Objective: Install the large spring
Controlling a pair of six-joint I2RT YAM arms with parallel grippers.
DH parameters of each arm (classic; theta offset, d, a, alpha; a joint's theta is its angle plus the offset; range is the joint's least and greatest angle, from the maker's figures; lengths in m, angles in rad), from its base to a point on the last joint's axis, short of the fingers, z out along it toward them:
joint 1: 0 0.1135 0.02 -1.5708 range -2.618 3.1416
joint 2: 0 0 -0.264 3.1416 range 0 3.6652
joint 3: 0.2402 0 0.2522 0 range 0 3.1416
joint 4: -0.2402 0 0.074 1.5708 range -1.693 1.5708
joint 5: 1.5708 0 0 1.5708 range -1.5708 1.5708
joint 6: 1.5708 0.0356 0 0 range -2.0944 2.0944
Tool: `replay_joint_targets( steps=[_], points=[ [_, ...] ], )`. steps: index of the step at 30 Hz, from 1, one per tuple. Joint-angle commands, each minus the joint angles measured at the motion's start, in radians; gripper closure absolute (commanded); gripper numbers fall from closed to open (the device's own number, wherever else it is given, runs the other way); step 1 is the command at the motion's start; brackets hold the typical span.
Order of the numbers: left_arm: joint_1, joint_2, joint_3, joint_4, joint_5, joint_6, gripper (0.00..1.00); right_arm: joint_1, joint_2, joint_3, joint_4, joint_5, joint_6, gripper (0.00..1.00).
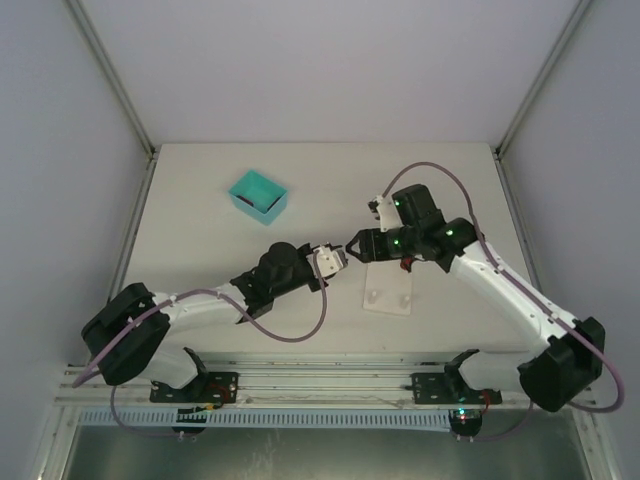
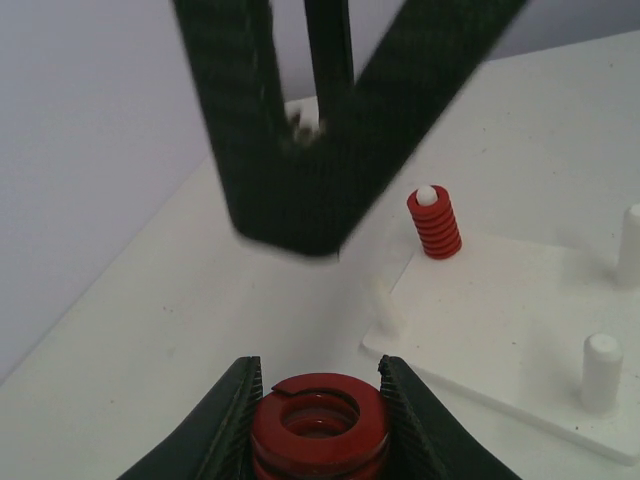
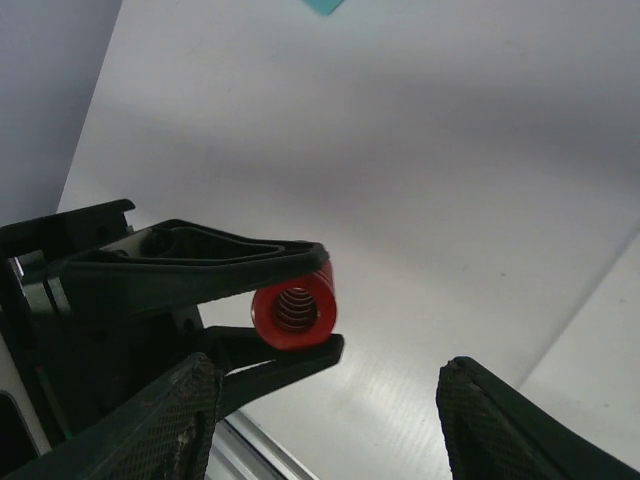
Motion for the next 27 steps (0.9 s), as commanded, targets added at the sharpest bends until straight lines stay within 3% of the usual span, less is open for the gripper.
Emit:
replay_joint_targets(
  steps=[1, 27],
  points=[
    [-0.014, -0.015, -0.014, 0.119, -0.027, 0.028, 1.0, 0.027, 0.045, 0.041, -0.012, -0.062, -0.044, 0.37],
    [-0.074, 0.013, 0.006, 0.149, -0.034, 0.055, 1.0, 0.06, 0.186, 0.021, 0.077, -0.171, -0.033, 0.45]
  ],
)
